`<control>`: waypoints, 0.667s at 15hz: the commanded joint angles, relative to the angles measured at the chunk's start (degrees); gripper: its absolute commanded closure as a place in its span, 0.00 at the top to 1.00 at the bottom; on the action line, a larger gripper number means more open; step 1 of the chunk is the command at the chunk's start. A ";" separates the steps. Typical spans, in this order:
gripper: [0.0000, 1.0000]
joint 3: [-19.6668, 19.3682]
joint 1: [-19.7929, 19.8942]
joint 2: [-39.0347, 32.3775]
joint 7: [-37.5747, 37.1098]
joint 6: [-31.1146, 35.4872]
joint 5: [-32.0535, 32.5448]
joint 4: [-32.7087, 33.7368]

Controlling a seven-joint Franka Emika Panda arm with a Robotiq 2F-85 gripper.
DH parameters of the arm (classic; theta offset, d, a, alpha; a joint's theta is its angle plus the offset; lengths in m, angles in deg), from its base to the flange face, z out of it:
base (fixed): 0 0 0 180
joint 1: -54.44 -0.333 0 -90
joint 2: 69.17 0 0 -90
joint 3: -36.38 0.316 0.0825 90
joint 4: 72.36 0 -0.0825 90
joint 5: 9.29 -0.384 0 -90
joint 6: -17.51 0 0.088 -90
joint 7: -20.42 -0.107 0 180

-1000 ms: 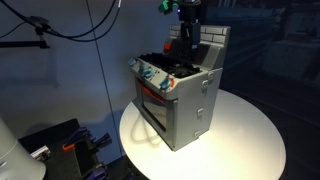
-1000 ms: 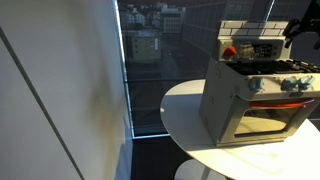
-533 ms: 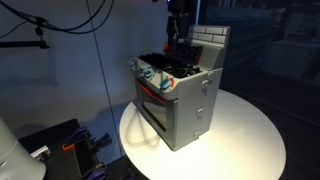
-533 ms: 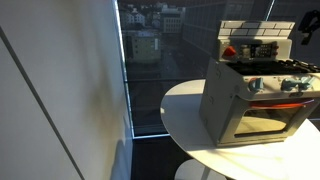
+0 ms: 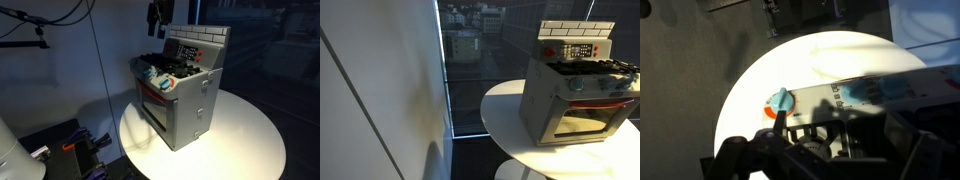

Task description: Press the top orange button on the microwave oven controlling panel of the stove

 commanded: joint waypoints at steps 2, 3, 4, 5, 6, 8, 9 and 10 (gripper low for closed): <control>1.00 0.83 -0.16 9.59 3.53 1.09 2.06 -7.99; 1.00 1.02 -0.19 11.14 3.84 1.25 2.25 -9.20; 1.00 1.24 -0.23 12.78 4.13 1.47 2.45 -10.63; 1.00 1.42 -0.25 14.11 4.38 1.61 2.59 -11.74; 1.00 1.60 -0.27 15.36 4.54 1.68 2.62 -12.79; 1.00 1.88 -0.29 17.22 4.99 1.75 2.62 -14.40; 1.00 1.98 -0.29 17.63 5.18 1.70 2.57 -14.88; 1.00 1.91 -0.06 15.22 3.90 0.19 1.59 -12.40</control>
